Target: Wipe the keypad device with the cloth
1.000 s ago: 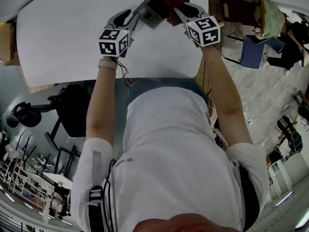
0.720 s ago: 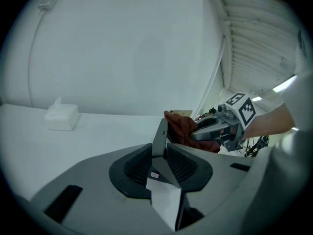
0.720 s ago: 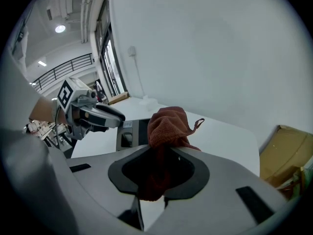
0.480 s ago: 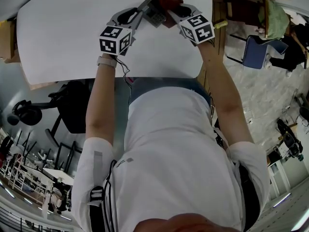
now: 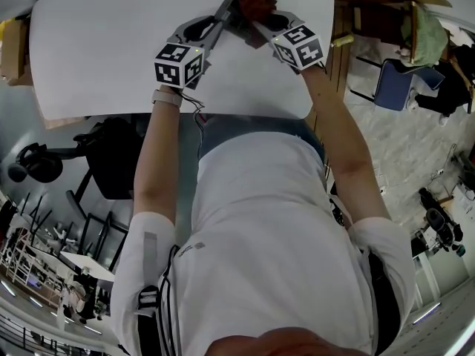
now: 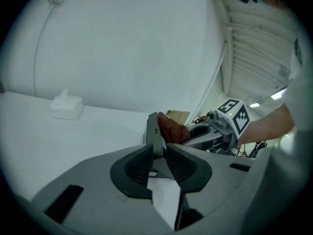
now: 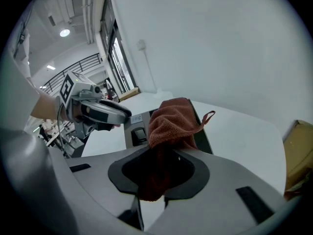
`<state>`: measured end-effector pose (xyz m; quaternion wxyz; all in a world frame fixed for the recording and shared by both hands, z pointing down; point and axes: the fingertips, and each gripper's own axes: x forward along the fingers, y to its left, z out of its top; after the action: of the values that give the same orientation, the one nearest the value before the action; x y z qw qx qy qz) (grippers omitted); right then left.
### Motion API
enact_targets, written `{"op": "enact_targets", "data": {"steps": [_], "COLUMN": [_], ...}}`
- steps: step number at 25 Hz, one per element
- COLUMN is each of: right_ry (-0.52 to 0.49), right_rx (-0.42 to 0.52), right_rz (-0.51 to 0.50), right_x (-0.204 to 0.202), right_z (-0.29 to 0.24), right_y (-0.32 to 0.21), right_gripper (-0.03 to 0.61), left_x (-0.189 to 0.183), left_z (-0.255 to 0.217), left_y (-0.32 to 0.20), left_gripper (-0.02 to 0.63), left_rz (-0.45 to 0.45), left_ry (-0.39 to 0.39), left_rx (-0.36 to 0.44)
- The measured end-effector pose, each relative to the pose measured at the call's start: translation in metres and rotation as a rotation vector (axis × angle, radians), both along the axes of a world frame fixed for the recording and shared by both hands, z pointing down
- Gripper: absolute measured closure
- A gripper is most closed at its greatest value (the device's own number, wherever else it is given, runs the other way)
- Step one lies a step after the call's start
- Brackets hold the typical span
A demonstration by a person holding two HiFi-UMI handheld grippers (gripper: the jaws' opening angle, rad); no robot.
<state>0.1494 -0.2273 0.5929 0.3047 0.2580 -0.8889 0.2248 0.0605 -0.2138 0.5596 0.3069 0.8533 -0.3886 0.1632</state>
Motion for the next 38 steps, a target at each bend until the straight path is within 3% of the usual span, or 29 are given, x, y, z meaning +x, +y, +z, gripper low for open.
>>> {"op": "enact_targets", "data": {"steps": [13,24,29,38], "right_ry": [-0.014,-0.045,-0.047,-0.047], "right_rx": [-0.019,-0.012,-0.029,-0.062], "right_rz": [-0.116,-0.244,-0.22,-0.08], "right_x": [-0.048,-0.092,-0.091,-0.067], "right_z": [0.0,-0.013,-0.01,-0.006], "right_y": [0.043,0.098,0.095,0.046], "right_gripper": [0.489,0.489,0.489,0.489], "left_x": [-0.039,-0.048,-0.051,-0.049], "left_z": [0.002,0.002,0.004,0.002], "left_y": [0.04,0.05,0.051,0.047], "left_gripper": [0.526,0.529,0.528,0.532], "left_rz": [-0.067,-0.083,-0.076,-0.04], "left_ry": [-0.02,-0.041,-0.036,-0.077], "left_rx": [-0.011,-0.006,-0.008,0.004]}}
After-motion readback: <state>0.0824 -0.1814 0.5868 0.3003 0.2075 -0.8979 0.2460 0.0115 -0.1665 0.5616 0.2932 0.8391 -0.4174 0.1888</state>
